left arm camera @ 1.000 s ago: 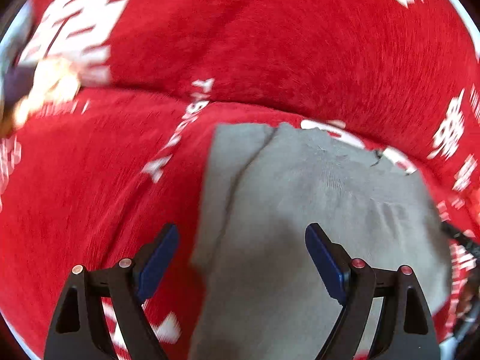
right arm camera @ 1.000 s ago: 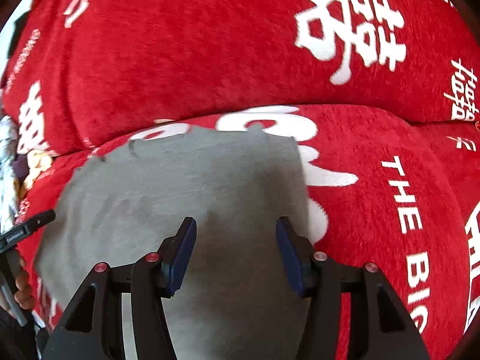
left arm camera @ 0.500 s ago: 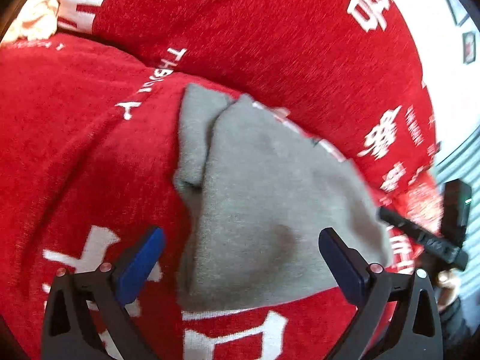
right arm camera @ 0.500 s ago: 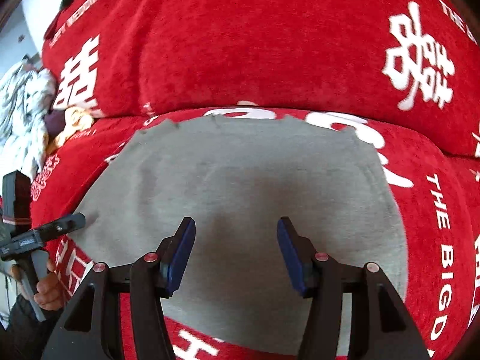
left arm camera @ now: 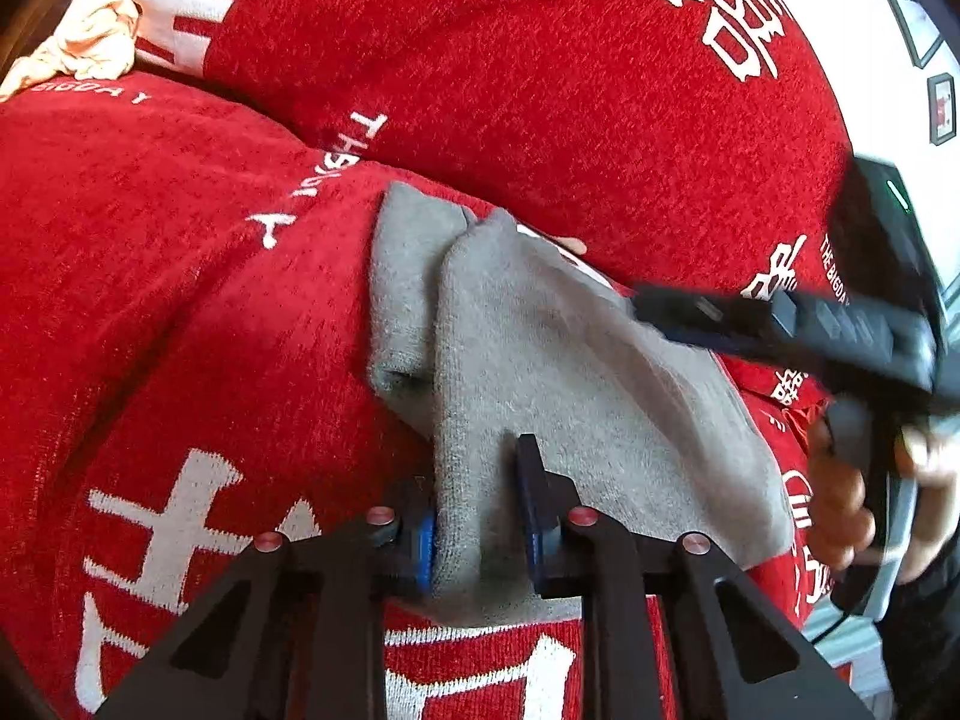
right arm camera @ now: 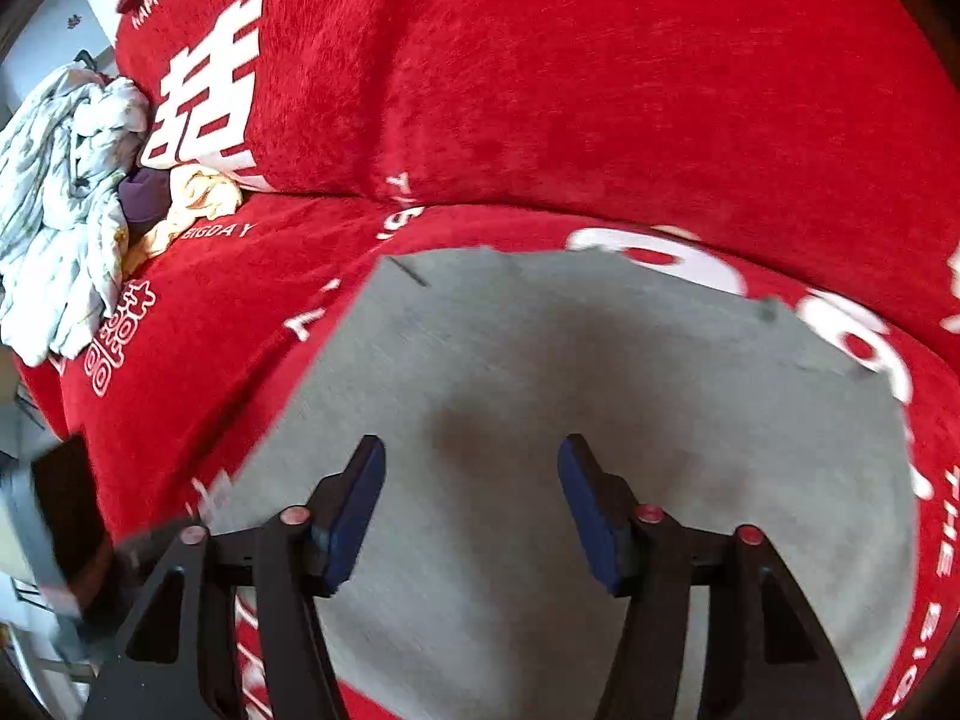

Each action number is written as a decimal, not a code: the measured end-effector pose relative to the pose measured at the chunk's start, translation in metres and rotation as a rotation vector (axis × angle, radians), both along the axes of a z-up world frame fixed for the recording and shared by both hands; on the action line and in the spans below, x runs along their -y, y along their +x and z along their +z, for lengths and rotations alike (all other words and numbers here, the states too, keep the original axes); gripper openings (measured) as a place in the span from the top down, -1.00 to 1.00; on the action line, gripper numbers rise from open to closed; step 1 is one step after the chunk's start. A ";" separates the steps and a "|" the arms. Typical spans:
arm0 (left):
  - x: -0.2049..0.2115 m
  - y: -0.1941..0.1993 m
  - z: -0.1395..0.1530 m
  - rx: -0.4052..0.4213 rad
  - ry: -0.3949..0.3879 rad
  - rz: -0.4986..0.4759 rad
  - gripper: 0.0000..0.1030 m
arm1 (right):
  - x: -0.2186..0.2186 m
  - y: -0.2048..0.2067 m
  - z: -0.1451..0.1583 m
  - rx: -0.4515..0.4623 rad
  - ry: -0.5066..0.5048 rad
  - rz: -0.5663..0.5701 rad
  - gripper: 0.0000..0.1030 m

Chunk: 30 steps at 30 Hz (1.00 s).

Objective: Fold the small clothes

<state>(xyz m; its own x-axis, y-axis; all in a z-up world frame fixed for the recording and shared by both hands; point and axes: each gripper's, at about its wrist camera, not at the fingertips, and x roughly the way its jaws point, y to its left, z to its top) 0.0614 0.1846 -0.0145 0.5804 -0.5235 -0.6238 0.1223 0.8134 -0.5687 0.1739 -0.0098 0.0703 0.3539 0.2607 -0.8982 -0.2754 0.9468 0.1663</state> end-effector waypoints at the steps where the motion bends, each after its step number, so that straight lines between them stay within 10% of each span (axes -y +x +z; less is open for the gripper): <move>1: 0.002 0.000 0.001 0.004 0.016 0.005 0.55 | -0.011 0.011 -0.005 -0.030 0.000 0.004 -0.30; 11: 0.013 -0.010 0.012 0.053 0.104 0.007 0.55 | -0.085 0.091 -0.056 -0.268 -0.109 -0.047 -0.31; 16: 0.022 -0.014 0.017 0.075 0.143 0.005 0.55 | -0.110 0.101 -0.067 -0.316 -0.153 -0.035 -0.68; 22: 0.022 -0.018 0.018 0.071 0.149 0.007 0.55 | -0.148 0.097 -0.089 -0.320 -0.411 0.066 -0.79; 25: 0.024 -0.017 0.017 0.069 0.152 0.009 0.55 | -0.156 0.085 -0.089 -0.253 -0.471 0.135 -0.54; 28: 0.023 -0.017 0.017 0.063 0.148 0.005 0.54 | -0.129 0.090 -0.072 -0.235 -0.417 0.107 0.42; 30: 0.022 -0.014 0.015 0.055 0.140 0.013 0.54 | -0.105 0.093 -0.062 -0.249 -0.294 0.084 0.57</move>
